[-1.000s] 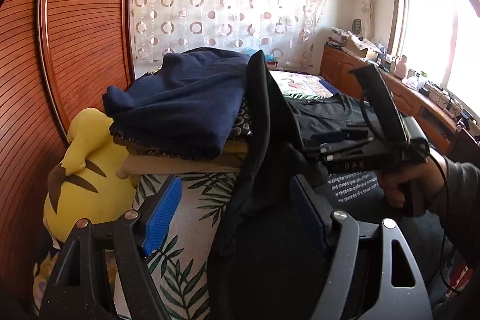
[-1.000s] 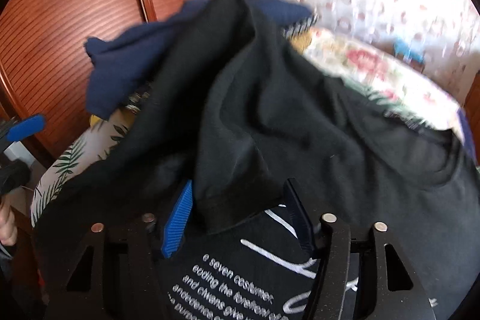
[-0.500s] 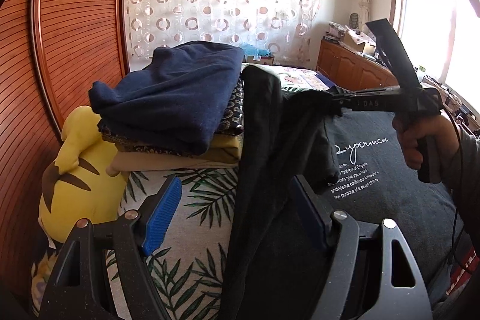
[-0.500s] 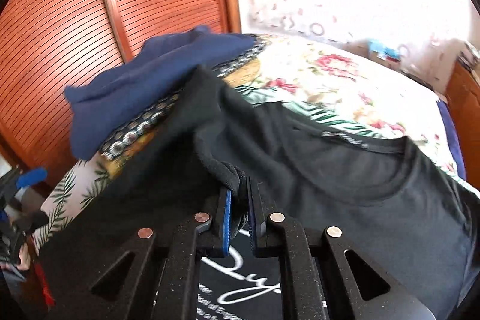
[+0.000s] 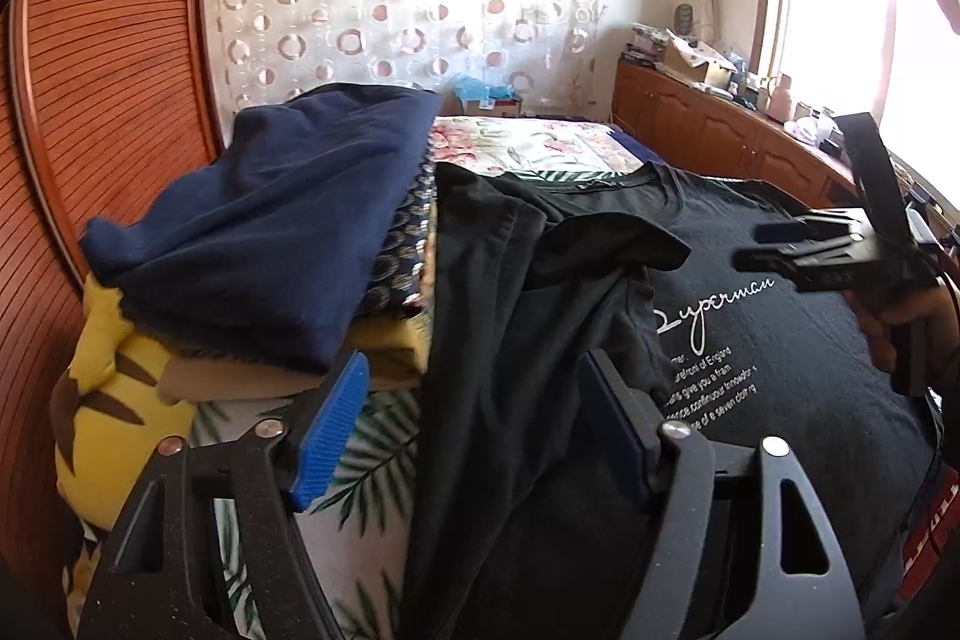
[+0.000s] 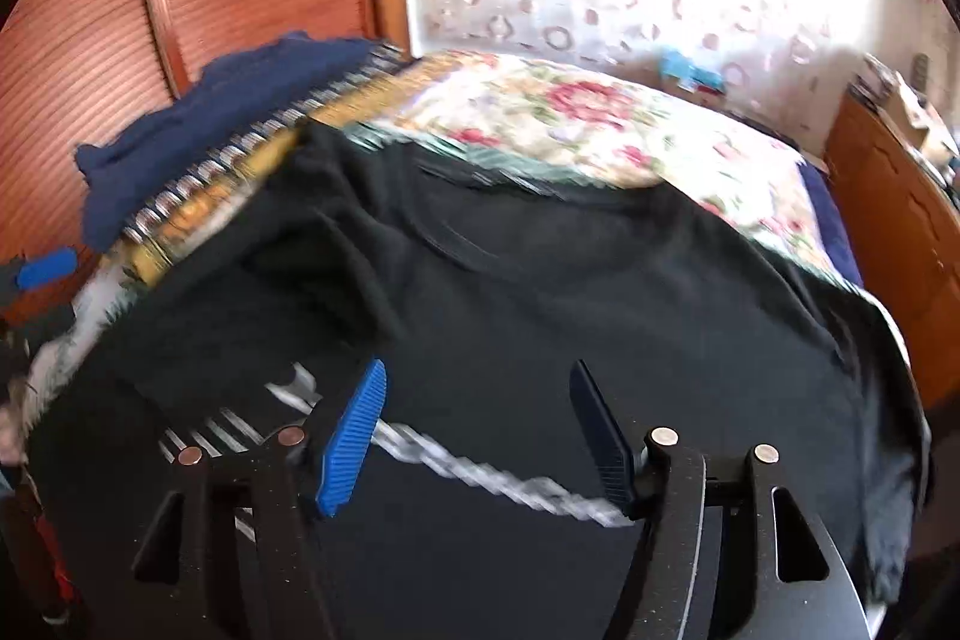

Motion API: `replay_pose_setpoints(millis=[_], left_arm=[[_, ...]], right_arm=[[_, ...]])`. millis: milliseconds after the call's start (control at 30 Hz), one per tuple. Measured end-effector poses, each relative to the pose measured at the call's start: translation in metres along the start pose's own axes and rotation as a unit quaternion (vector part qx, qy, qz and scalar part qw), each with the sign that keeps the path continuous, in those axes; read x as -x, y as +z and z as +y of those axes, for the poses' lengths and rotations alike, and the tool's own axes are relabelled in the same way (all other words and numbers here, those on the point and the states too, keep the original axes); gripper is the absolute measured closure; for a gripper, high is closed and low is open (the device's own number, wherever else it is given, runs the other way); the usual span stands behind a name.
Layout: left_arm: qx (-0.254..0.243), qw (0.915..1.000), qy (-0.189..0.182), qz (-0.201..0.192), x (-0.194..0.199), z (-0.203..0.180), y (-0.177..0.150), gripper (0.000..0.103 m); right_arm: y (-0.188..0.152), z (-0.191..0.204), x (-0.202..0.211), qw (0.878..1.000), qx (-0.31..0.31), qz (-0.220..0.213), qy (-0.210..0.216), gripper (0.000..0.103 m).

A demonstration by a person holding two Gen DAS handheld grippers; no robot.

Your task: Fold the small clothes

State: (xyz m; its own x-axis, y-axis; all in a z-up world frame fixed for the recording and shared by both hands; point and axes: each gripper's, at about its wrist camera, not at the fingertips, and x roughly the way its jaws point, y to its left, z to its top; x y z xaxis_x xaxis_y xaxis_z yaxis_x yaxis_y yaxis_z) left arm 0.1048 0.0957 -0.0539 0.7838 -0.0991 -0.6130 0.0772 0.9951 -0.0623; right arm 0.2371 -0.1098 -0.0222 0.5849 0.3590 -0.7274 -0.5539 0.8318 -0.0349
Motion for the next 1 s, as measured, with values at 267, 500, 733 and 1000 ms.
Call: replay_pose_setpoints(millis=[267, 500, 733, 1000], left_arm=[[-0.012, 0.9996, -0.007, 0.026, -0.018, -0.016, 0.001, 0.032], [-0.035, 0.9975, -0.008, 0.061, -0.04, -0.032, 0.002, 0.032], [-0.049, 0.9946, -0.003, 0.091, -0.056, -0.038, 0.001, 0.032], [-0.045, 0.9928, -0.009, 0.111, -0.064, -0.036, -0.004, 0.027]], right_arm=[[-0.048, -0.048, 0.037, 0.998, -0.025, 0.021, -0.047, 0.037], [-0.065, -0.065, 0.053, 0.997, -0.057, 0.02, -0.054, 0.037], [-0.075, -0.102, 0.088, 0.993, -0.092, -0.011, -0.079, 0.037], [-0.099, -0.167, 0.108, 0.98, -0.149, 0.0, -0.132, 0.037]])
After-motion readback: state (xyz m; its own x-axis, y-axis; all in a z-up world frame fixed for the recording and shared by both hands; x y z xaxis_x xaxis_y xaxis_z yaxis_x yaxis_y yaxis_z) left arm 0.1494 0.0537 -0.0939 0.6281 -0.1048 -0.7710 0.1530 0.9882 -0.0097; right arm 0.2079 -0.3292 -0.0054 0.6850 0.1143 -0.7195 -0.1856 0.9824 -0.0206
